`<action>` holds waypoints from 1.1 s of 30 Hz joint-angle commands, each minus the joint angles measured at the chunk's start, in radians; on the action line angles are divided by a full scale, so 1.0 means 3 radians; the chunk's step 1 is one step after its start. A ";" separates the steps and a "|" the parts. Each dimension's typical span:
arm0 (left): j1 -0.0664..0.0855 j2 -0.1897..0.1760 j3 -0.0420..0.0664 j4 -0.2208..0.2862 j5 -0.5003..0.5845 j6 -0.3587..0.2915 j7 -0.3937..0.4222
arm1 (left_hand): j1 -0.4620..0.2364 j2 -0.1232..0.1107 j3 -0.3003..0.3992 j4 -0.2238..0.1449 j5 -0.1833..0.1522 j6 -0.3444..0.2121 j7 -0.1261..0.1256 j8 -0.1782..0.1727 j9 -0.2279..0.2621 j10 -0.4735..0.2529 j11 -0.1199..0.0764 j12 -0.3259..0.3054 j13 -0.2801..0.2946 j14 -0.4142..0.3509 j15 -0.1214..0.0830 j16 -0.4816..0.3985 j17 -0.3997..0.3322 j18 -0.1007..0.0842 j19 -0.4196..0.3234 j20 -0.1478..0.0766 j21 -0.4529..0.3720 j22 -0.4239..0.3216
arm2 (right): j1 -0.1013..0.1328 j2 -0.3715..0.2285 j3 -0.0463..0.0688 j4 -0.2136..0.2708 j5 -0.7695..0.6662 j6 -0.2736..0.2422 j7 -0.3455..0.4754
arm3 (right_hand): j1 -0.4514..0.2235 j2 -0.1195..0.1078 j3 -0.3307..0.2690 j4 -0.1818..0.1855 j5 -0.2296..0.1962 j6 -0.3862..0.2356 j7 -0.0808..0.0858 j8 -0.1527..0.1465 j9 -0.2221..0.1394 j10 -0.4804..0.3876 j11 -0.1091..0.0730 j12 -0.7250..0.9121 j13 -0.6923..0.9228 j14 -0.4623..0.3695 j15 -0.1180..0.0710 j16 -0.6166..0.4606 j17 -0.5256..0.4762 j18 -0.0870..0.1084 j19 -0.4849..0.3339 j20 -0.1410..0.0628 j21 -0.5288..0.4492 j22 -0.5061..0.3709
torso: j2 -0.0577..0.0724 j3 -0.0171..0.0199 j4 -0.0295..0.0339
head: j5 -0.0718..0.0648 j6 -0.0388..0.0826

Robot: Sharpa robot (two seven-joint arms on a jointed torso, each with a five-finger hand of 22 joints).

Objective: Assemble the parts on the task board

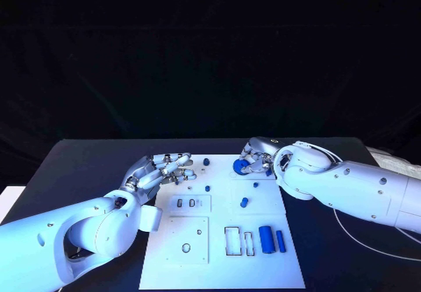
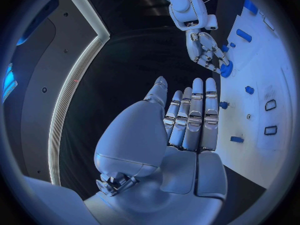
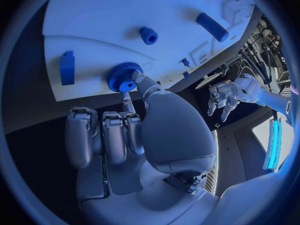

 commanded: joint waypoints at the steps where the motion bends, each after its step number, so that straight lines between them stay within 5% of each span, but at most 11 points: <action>1: 0.0004 0.0004 0.0003 -0.0001 -0.0015 0.0065 0.0017 | 0.0035 -0.0004 0.0003 -0.0014 0.0014 -0.0016 -0.0003 -0.0011 0.0000 -0.0028 -0.0001 -0.0013 -0.0005 0.0002 0.0017 -0.0019 0.0003 0.0037 0.0018 0.0005 -0.0023 -0.0005 | 0.0001 0.0018 0.0002 0.0088 -0.0126 -0.0292 0.0016 | -0.0043 0.0089 0.0051 0.0017 0.0030 0.0164 -0.0081 0.0073 0.0032 0.0331 -0.0024 0.0002 0.0844 0.0331 -0.0032 0.0019 0.0800 -0.0059 0.0026 -0.0003 0.0021 0.0040 | 0.0001 -0.0002 0.0006 | 0.0007 0.0009; 7: 0.0004 0.0002 0.0003 -0.0020 -0.0015 0.0063 0.0020 | 0.0034 -0.0002 0.0003 -0.0015 0.0014 -0.0017 -0.0003 -0.0011 0.0000 -0.0030 -0.0001 -0.0013 -0.0005 0.0002 0.0018 -0.0020 0.0004 0.0037 0.0019 0.0005 -0.0024 -0.0005 | 0.0017 0.0117 0.0003 0.0181 -0.0182 -0.0412 -0.0015 | -0.0108 0.0063 0.0084 0.0023 0.0049 0.0158 -0.0080 0.0054 0.0023 0.0327 -0.0023 -0.0004 0.0839 0.0330 -0.0034 0.0017 0.0794 -0.0062 0.0033 -0.0009 0.0031 0.0058 | 0.0000 -0.0006 0.0011 | 0.0013 0.0019; 15: 0.0004 -0.0006 0.0003 -0.0039 -0.0015 0.0058 0.0024 | 0.0034 -0.0002 0.0003 -0.0015 0.0014 -0.0017 -0.0003 -0.0011 0.0000 -0.0030 -0.0001 -0.0013 -0.0005 0.0002 0.0018 -0.0020 0.0004 0.0037 0.0019 0.0005 -0.0024 -0.0005 | 0.0031 0.0365 -0.0001 0.0070 -0.0193 -0.0368 -0.0026 | -0.0145 0.0043 0.0108 0.0022 0.0041 0.0145 -0.0073 0.0035 0.0014 0.0311 -0.0018 -0.0031 0.0817 0.0330 -0.0032 0.0016 0.0792 -0.0065 0.0038 -0.0009 0.0037 0.0072 | 0.0004 -0.0012 0.0030 | 0.0021 0.0016; 33: 0.0004 -0.0003 0.0003 -0.0049 -0.0015 0.0057 0.0029 | 0.0034 -0.0002 0.0003 -0.0015 0.0014 -0.0017 -0.0003 -0.0011 0.0000 -0.0030 -0.0001 -0.0013 -0.0005 0.0002 0.0018 -0.0020 0.0004 0.0037 0.0019 0.0005 -0.0024 -0.0005 | -0.0087 0.0693 -0.0041 -0.0151 -0.0212 -0.0165 0.0011 | -0.0198 0.0013 0.0131 0.0022 0.0024 0.0127 -0.0063 0.0009 0.0001 0.0291 -0.0009 -0.0064 0.0790 0.0325 -0.0025 0.0006 0.0769 -0.0066 0.0038 -0.0004 0.0039 0.0076 | 0.0004 -0.0006 0.0015 | 0.0061 -0.0012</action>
